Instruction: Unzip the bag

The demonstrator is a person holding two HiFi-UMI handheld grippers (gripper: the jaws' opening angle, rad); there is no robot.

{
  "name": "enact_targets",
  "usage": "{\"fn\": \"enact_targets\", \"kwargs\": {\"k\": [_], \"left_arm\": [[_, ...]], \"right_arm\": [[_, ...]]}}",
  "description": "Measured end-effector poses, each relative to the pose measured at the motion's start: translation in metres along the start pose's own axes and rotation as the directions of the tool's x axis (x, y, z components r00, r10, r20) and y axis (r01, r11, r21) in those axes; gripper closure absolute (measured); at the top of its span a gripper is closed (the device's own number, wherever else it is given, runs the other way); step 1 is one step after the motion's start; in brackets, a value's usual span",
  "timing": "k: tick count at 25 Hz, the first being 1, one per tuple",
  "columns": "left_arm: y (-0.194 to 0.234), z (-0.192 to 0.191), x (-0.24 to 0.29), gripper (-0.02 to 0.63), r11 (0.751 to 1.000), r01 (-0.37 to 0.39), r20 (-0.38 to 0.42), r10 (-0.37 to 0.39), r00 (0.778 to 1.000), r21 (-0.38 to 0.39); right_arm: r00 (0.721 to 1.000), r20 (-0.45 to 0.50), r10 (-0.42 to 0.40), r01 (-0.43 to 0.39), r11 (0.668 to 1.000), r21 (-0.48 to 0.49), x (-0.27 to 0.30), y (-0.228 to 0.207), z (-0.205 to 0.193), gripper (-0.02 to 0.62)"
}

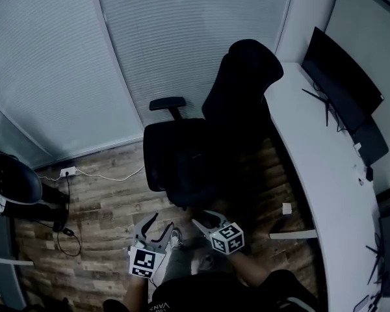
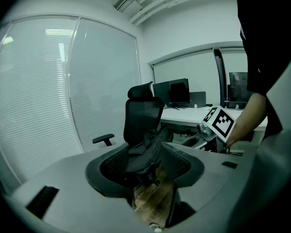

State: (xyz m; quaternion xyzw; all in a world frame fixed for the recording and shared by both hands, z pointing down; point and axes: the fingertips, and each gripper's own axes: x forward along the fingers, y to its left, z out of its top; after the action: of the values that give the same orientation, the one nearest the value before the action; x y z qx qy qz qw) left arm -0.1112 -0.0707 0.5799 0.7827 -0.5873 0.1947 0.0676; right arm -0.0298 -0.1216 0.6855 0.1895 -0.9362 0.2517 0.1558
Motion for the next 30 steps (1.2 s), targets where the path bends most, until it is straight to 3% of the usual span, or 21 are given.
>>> {"fn": "enact_targets", "kwargs": {"k": [13,22,26,30], "left_arm": [[0.013,-0.012,0.005,0.401,1.0,0.009,-0.032,-0.009,0.999,-0.019],[0.021,-0.02,0.003,0.402,1.0,-0.001,-0.063,0.0,0.998,-0.018],[0.024,-0.024,0.003,0.401,1.0,0.002,-0.072,-0.003,0.997,-0.02],[0.024,-0.025,0.01,0.402,1.0,0.019,-0.069,-0.021,0.997,-0.025]], "right_arm": [[0.991,-0.119,0.061,-0.055,0.997,0.052,0.08,-0.017,-0.031,0.423],[0.995,-0.078,0.065,-0.059,0.995,0.082,0.104,-0.015,-0.036,0.424],[0.996,-0.059,0.07,-0.065,0.994,0.082,0.096,-0.009,-0.033,0.53],[0.996,-0.032,0.081,-0.076,0.989,0.128,0.085,-0.005,-0.03,0.543]]}}
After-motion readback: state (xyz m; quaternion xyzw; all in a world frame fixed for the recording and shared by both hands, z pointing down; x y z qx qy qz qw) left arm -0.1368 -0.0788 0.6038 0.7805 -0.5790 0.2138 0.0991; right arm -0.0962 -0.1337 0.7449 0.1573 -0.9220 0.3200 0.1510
